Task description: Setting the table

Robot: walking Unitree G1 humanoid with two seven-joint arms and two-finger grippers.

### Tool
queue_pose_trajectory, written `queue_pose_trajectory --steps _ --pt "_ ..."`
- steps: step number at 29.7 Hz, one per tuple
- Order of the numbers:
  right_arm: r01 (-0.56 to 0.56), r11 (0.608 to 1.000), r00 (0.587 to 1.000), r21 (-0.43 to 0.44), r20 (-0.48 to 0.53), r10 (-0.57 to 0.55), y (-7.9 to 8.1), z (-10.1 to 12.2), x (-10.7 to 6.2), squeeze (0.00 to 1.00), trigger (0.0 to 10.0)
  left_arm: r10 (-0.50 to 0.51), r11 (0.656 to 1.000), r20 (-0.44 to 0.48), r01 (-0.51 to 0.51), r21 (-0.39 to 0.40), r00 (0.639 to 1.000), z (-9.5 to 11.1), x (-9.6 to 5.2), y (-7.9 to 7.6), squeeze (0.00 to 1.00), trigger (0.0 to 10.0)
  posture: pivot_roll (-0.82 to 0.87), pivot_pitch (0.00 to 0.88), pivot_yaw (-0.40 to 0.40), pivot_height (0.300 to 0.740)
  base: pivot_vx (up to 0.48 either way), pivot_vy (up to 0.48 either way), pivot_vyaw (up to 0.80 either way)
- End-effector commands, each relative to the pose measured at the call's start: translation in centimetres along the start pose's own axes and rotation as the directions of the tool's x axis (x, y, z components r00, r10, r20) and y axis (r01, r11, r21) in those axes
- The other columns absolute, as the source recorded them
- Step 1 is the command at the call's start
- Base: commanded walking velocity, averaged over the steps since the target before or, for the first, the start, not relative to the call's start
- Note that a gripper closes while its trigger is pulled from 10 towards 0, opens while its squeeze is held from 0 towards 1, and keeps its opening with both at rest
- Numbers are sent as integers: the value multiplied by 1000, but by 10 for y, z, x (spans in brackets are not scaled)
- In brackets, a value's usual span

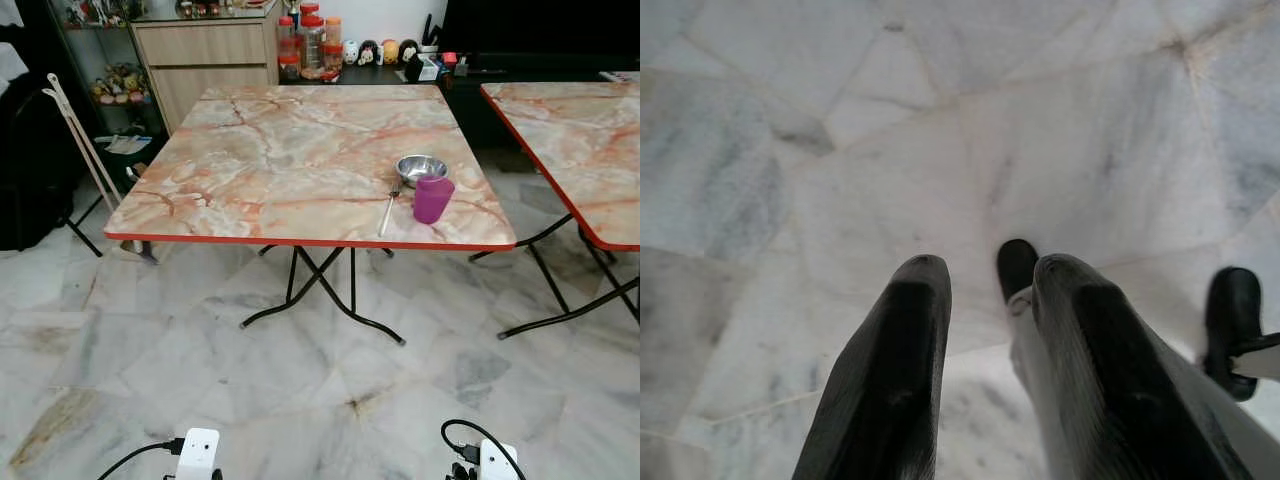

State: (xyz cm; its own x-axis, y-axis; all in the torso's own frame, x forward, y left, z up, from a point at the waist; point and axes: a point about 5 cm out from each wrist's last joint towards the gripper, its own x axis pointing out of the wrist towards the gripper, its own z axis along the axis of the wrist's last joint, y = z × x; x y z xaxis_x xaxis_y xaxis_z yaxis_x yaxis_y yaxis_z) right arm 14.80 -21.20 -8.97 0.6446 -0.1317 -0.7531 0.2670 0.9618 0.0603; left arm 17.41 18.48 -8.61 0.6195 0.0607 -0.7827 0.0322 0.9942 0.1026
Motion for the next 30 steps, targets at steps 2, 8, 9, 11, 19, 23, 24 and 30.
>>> queue_pose_trajectory --steps 2,8,9,11,19,23,24,30 --pt "-10 1000 1000 -22 6 10 0 7 3 0 10000 16 1000 -2 -16 -27 1000 -3 -1 -1 0 10000 -50 0 -31 740 0 0 0" --pt "-8 1000 1000 8 15 8 7 13 6 0 10000 31 999 10 -31 -26 999 4 1 7 0 10000 -36 0 -11 740 0 0 0" --pt "-8 1000 1000 14 17 7 8 13 6 0 10000 33 999 11 -32 -25 999 4 1 9 0 10000 -36 0 -8 740 0 0 0" --pt "-8 1000 1000 19 18 8 9 13 6 0 10000 35 999 11 -34 -25 999 4 1 9 0 10000 -36 0 -8 740 0 0 0" --pt "5 999 1000 47 -2 -5 11 4 4 0 10000 39 999 8 -38 -12 999 6 1 14 0 10000 -44 0 22 740 0 0 0" --pt "16 998 1000 53 -9 -15 8 2 3 0 10000 35 999 14 -34 -15 999 7 1 13 0 10000 -43 0 23 740 0 0 0" --pt "19 998 1000 54 -11 -18 8 2 3 0 10000 30 999 14 -30 -15 999 7 1 13 0 10000 -43 0 23 740 0 0 0" --pt "30 998 1000 64 -6 -30 6 3 3 0 10000 27 999 11 -27 -16 1000 7 1 11 0 10000 -50 0 26 740 0 0 0"
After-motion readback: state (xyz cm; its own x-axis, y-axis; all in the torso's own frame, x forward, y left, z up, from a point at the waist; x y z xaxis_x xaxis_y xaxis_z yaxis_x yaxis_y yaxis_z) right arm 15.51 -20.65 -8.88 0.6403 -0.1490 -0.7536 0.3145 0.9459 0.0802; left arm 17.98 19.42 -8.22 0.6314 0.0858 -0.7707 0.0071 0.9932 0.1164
